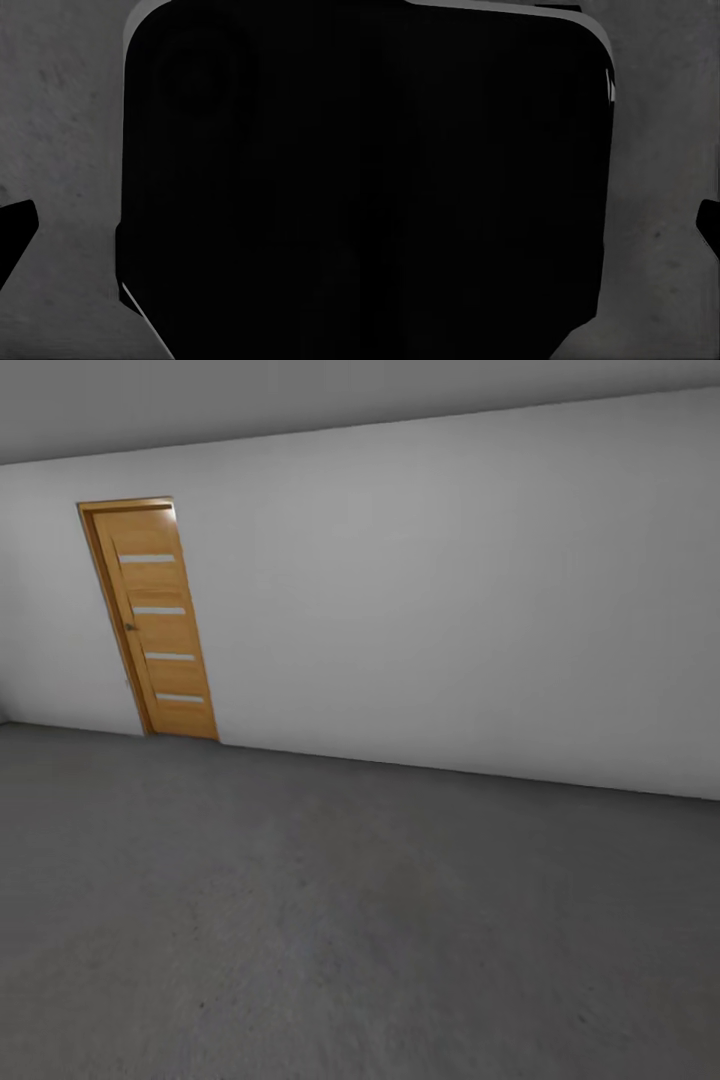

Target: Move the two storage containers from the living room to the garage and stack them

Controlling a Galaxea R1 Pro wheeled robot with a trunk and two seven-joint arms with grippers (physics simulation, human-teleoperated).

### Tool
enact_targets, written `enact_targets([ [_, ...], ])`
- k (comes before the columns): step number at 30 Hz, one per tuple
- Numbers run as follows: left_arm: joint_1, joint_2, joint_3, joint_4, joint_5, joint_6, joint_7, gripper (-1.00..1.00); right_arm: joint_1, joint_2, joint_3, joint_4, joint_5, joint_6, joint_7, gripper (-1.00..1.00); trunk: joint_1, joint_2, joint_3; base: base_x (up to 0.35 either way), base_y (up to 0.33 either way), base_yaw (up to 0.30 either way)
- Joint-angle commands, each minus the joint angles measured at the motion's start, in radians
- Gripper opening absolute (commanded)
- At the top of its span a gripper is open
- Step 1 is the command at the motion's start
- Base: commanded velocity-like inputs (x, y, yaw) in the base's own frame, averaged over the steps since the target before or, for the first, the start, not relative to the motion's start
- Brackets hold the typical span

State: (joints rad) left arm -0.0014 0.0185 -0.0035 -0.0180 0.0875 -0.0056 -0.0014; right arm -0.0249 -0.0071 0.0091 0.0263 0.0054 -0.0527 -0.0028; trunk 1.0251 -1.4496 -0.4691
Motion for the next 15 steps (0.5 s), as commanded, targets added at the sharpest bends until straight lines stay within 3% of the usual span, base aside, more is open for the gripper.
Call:
enact_targets([
  [1,0.000,0.000,-0.001,0.000,0.009,-0.001,0.000,1.00,-0.001,0.000,0.001,0.003,0.001,-0.006,0.000,1.00,0.000,0.000,-0.001,0.000,0.000,0.277],
  [15,0.000,-0.004,0.006,0.000,0.010,-0.001,-0.001,1.00,-0.001,0.000,0.005,0.002,0.004,-0.006,0.000,1.00,0.000,0.000,-0.001,0.000,0.000,0.277],
])
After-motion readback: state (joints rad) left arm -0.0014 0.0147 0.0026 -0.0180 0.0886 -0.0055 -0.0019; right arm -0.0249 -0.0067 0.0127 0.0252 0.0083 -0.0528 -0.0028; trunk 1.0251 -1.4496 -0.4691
